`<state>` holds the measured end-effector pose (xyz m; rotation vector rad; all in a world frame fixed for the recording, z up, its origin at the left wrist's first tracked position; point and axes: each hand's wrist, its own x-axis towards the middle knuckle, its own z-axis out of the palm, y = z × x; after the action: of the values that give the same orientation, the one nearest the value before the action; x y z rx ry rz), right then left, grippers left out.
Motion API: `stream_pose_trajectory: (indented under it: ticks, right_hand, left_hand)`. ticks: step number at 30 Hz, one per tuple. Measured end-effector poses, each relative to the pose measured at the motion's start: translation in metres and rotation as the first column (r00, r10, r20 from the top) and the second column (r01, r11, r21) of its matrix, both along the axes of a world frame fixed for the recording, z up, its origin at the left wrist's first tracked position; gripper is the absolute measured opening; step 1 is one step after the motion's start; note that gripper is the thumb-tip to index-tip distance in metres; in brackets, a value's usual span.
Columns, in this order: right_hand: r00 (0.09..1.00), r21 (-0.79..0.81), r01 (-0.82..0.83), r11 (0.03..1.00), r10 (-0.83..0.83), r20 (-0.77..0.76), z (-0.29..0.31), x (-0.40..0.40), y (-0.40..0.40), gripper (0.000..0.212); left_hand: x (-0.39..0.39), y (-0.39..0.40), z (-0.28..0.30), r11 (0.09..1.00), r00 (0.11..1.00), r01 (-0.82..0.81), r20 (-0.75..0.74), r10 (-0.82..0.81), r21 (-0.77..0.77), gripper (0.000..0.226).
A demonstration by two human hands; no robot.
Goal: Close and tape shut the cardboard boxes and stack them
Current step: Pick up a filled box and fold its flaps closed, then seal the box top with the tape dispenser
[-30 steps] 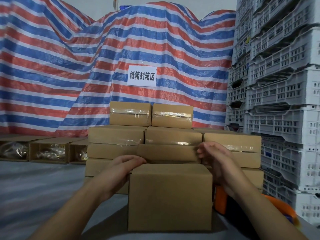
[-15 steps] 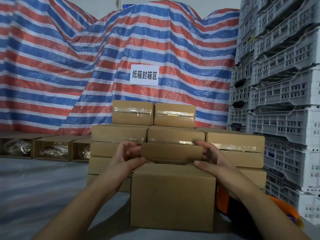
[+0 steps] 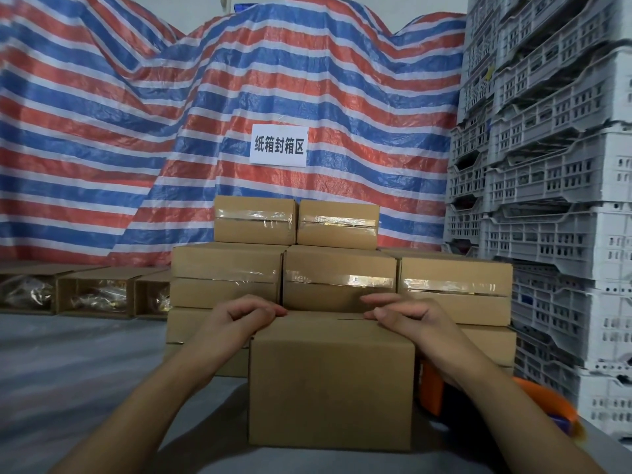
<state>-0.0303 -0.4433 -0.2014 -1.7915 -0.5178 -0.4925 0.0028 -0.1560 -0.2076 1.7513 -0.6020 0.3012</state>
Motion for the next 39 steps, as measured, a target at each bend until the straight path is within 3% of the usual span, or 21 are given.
stream_pose_trajectory:
  ticks: [5,8,10,12,14,16,18,21,23,26,29,31,34,39]
  right_hand:
    - [0.998,0.035,-0.024,0.999,0.026,-0.061,0.001,-0.001,0.002,0.017]
    - [0.997,0.023,-0.025,0.999,0.026,-0.067,0.002,-0.004,0.003,0.020]
    - [0.998,0.017,-0.026,1.000,0.027,-0.055,0.003,-0.005,0.003,0.021]
    - [0.998,0.022,-0.029,0.999,0.031,-0.050,0.004,-0.006,0.005,0.022]
    - [0.998,0.025,-0.037,0.999,0.038,-0.051,0.005,-0.008,0.006,0.019]
    - [0.998,0.032,-0.039,0.999,0.040,-0.053,0.006,-0.008,0.006,0.019]
    - [0.997,0.033,-0.032,0.999,0.034,-0.071,0.005,-0.007,0.005,0.020]
    - [0.994,-0.001,0.000,1.000,0.000,-0.111,0.003,-0.007,0.007,0.019]
    - [0.994,-0.086,0.100,0.991,-0.104,-0.046,0.004,-0.010,0.006,0.019]
    - [0.883,-0.234,0.457,0.858,-0.406,0.234,0.004,-0.025,-0.015,0.026]
    - [0.682,-0.462,0.718,0.521,-0.660,0.317,-0.006,-0.054,-0.043,0.031]
    - [0.606,-0.647,0.695,0.315,-0.741,0.290,-0.021,-0.072,-0.056,0.036]
    - [0.595,-0.772,0.600,0.209,-0.762,0.256,-0.041,-0.088,-0.062,0.046]
    - [0.552,-0.763,0.634,0.130,-0.767,0.328,-0.050,-0.092,-0.060,0.058]
  left_hand:
    - [0.001,0.001,0.004,0.997,0.999,-0.005,0.036,0.002,0.080,0.023]
    - [-0.005,0.004,0.022,0.959,0.999,-0.043,0.029,0.036,0.279,0.023]
    - [-0.012,0.001,0.035,0.874,0.994,-0.106,0.083,0.075,0.473,0.022]
    - [-0.025,-0.013,0.043,0.810,0.984,-0.144,0.169,0.056,0.569,0.027]
    - [-0.035,-0.033,0.043,0.750,0.970,-0.131,0.240,-0.038,0.649,0.049]
    - [-0.036,-0.051,0.037,0.598,0.946,-0.172,0.300,-0.120,0.783,0.077]
    - [-0.033,-0.061,0.031,0.456,0.926,-0.261,0.354,-0.130,0.851,0.082]
    - [-0.030,-0.061,0.029,0.442,0.926,-0.286,0.364,-0.099,0.850,0.079]
    - [-0.031,-0.060,0.030,0.447,0.936,-0.262,0.338,-0.097,0.855,0.078]
    - [-0.035,-0.059,0.031,0.449,0.941,-0.255,0.327,-0.088,0.856,0.078]
    - [-0.039,-0.059,0.030,0.442,0.936,-0.275,0.342,-0.079,0.854,0.079]
    - [-0.041,-0.059,0.031,0.437,0.936,-0.281,0.345,-0.073,0.855,0.079]
    - [-0.046,-0.059,0.032,0.426,0.940,-0.282,0.336,-0.055,0.860,0.079]
    - [-0.062,-0.055,0.031,0.403,0.937,-0.298,0.346,-0.051,0.865,0.080]
